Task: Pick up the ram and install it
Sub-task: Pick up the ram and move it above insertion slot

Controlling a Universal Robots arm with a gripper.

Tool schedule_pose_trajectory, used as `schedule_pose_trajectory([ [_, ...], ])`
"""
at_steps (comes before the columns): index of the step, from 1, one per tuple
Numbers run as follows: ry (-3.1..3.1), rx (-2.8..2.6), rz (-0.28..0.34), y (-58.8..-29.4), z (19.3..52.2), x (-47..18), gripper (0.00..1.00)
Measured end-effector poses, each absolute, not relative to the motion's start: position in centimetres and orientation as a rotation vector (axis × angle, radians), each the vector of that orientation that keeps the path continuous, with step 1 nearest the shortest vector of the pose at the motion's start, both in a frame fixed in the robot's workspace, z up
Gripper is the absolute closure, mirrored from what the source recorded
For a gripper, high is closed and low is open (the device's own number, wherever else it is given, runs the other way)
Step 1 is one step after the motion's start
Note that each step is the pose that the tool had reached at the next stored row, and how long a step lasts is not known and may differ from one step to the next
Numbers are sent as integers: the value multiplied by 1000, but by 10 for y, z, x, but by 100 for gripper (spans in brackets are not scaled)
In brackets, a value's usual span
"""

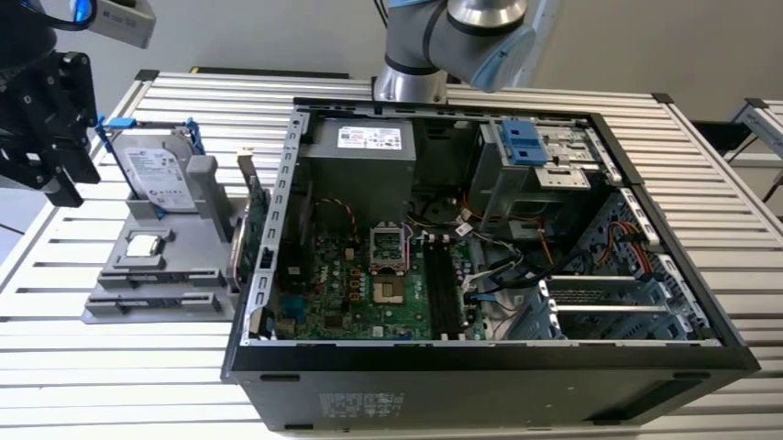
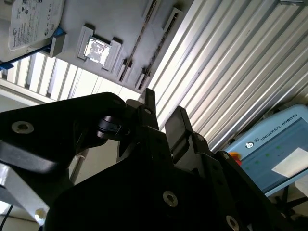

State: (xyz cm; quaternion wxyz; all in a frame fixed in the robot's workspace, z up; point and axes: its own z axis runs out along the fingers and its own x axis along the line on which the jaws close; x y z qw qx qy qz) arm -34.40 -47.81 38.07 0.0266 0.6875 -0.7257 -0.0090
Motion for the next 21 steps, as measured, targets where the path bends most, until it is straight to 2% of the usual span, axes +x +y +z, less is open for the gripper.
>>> schedule_pose_trajectory([
  [21, -2236, 2163, 7, -478, 377, -344, 0],
])
